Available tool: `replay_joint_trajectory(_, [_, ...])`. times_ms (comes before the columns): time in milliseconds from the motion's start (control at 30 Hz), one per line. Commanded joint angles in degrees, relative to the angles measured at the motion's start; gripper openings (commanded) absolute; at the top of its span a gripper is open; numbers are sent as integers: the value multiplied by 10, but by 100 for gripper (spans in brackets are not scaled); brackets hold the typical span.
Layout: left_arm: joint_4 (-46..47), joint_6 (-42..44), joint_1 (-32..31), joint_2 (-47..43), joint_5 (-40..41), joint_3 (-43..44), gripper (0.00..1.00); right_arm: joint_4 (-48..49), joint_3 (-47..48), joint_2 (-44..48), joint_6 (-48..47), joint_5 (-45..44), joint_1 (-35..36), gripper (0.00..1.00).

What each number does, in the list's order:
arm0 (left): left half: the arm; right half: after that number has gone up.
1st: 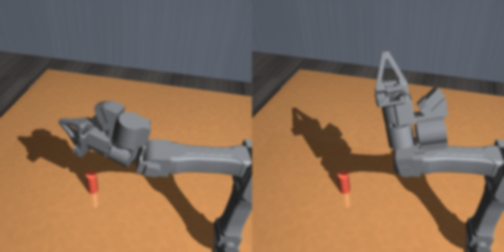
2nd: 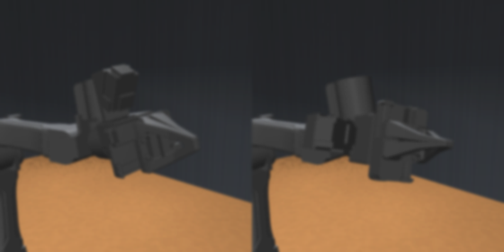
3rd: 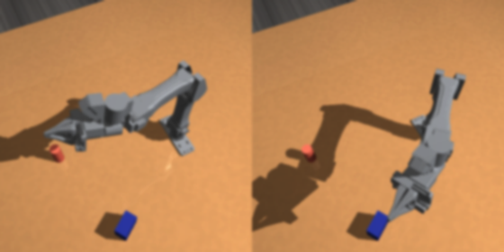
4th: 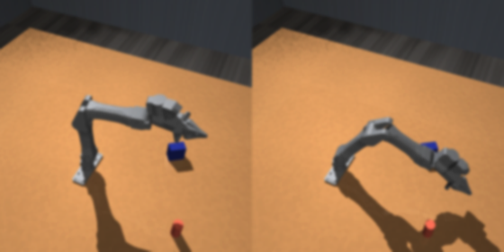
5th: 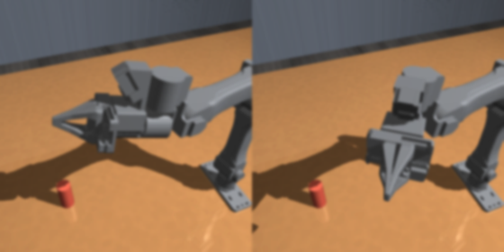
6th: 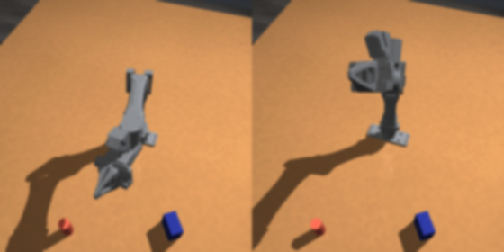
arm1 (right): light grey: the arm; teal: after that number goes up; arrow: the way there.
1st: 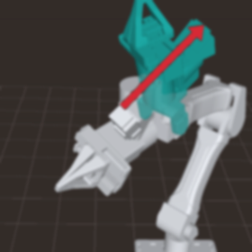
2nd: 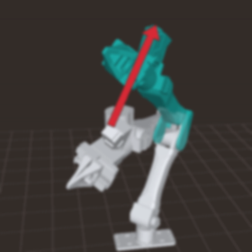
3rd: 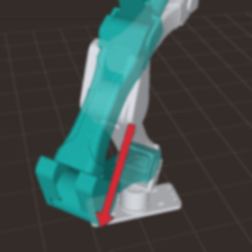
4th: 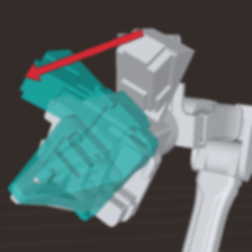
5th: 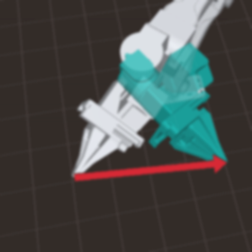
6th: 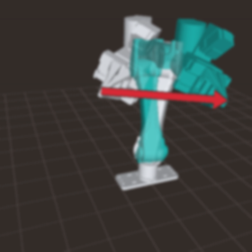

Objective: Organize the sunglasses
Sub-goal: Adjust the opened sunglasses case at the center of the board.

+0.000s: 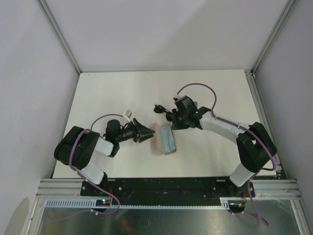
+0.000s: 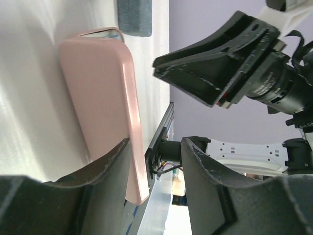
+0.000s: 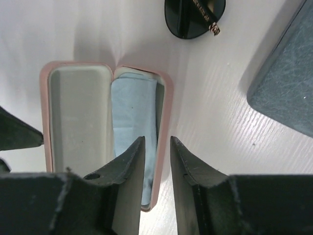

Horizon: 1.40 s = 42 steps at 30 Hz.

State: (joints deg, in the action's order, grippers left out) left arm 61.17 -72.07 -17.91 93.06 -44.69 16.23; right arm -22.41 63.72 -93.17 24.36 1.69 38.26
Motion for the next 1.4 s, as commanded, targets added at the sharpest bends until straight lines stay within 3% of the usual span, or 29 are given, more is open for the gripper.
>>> replay_joint_trajectory(0, [-11,1,-18,-30,-5,21,51,-28,18,-19,14,-34,16,30])
replay_joint_trajectory(567, [-28,12,-31,-37,0,26,63,-25,-11,-54,49,-53,33,26])
replay_joint_trajectory(933, [-31,18,-30,-40,9,16,80,-8,-29,-79,50,-47,35,24])
replay_joint_trajectory(1033, [-32,21,-30,-33,11,15,81,-6,-31,-83,51,-46,35,20])
replay_joint_trajectory(1200, [-32,26,-38,-12,21,17,84,1,-37,-84,54,-39,34,5])
replay_joint_trajectory(1367, [-32,27,-60,19,40,23,96,8,-48,-81,58,-28,31,0])
